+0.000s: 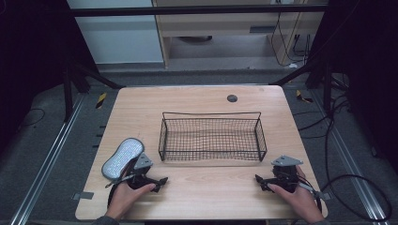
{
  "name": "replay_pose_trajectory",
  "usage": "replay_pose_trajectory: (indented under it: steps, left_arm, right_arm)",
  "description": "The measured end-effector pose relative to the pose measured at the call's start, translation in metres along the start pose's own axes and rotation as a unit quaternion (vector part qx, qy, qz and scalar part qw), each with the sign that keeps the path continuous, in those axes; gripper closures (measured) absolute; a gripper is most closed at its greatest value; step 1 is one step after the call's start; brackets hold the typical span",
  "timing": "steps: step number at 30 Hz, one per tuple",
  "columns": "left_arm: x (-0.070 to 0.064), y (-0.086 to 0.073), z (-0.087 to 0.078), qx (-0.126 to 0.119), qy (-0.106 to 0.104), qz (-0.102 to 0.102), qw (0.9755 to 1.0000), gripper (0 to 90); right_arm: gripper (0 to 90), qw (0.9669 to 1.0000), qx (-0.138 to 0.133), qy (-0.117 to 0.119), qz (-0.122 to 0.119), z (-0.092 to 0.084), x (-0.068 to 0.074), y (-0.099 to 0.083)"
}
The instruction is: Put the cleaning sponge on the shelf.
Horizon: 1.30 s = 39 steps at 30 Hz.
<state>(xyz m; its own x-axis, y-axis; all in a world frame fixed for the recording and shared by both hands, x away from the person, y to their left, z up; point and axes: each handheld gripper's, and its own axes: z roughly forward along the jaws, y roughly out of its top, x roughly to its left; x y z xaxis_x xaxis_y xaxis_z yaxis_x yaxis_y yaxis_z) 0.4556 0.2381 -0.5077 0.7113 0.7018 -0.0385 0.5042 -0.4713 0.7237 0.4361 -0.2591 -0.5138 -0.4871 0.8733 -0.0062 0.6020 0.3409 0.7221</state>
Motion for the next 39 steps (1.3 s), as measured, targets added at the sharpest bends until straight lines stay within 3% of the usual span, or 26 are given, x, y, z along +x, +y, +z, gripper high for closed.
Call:
replay_pose_trajectory:
  steps: [3, 5, 9, 12, 14, 16, 17, 19, 21, 22, 26, 27, 31, 32, 36, 37, 39]
  left_arm:
    - [0.002, -0.001, -0.004, -0.005, -0.001, -0.004, 1.0, 2.6]
    - [0.004, 0.002, -0.013, -0.011, 0.019, -0.014, 0.9997, 3.7]
    - [0.004, 0.006, -0.02, -0.013, 0.035, -0.018, 0.9991, 5.2]
    - [0.009, 0.013, -0.031, 0.012, 0.073, -0.015, 0.9971, 6.3]
    - [0.012, 0.015, -0.033, 0.019, 0.081, -0.016, 0.9964, 6.3]
    - [0.022, 0.021, -0.039, 0.038, 0.101, -0.026, 0.9938, 6.3]
    - [0.022, 0.021, -0.039, 0.038, 0.101, -0.026, 0.9938, 6.4]
    - [0.034, 0.028, -0.046, 0.058, 0.12, -0.038, 0.9904, 6.3]
    - [0.038, 0.03, -0.047, 0.064, 0.12, -0.047, 0.9897, 6.1]
    - [0.047, 0.032, -0.051, 0.075, 0.124, -0.057, 0.9878, 6.1]
    - [0.056, 0.033, -0.054, 0.1, 0.13, -0.057, 0.9848, 7.6]
    - [0.061, 0.032, -0.055, 0.112, 0.132, -0.062, 0.983, 8.7]
    - [0.068, 0.03, -0.057, 0.12, 0.134, -0.071, 0.9811, 8.5]
    - [0.073, 0.028, -0.059, 0.123, 0.141, -0.075, 0.9795, 8.5]
    - [0.08, 0.025, -0.059, 0.129, 0.14, -0.09, 0.9776, 7.1]
    - [0.084, 0.024, -0.061, 0.135, 0.145, -0.096, 0.9754, 6.8]
    - [0.087, 0.025, -0.062, 0.142, 0.141, -0.1, 0.9746, 4.6]
  right_arm:
    - [0.4, 1.0, 0.0, 0.0, 0.0, 0.0, 0.0, 0.0]
    - [0.4, 1.0, 0.0, -0.001, 0.001, 0.0, 0.0, 0.0]
    - [0.4, 1.0, 0.0, -0.003, 0.002, 0.0, 0.001, 0.0]
    - [0.4, 1.0, 0.0, -0.004, 0.003, 0.0, 0.001, -0.001]
    - [0.4, 1.0, 0.0, -0.004, 0.003, 0.0, 0.001, -0.001]
    - [0.4, 1.0, 0.0, -0.004, 0.003, 0.0, 0.001, -0.001]
    - [0.4, 1.0, 0.0, -0.004, 0.003, 0.0, 0.001, -0.001]
    - [0.4, 1.0, 0.0, -0.004, 0.003, 0.0, 0.001, -0.001]
    - [0.4, 1.0, 0.0, -0.004, 0.002, 0.0, 0.001, -0.001]
    - [0.4, 1.0, 0.0, -0.004, 0.003, 0.0, 0.001, 0.0]
    - [0.4, 1.0, 0.0, -0.004, 0.003, 0.0, 0.001, 0.0]
    - [0.4, 1.0, 0.0, -0.004, 0.003, 0.0, 0.001, -0.001]
    - [0.4, 1.0, 0.0, -0.004, 0.003, 0.0, 0.001, 0.0]
    - [0.4, 1.0, 0.0, -0.004, 0.003, 0.0, 0.001, -0.001]
    - [0.4, 1.0, 0.0, -0.004, 0.003, 0.0, 0.001, -0.001]
    - [0.4, 1.0, 0.0, -0.004, 0.003, 0.0, 0.001, -0.001]
    - [0.4, 1.0, 0.0, -0.004, 0.003, 0.0, 0.001, -0.001]
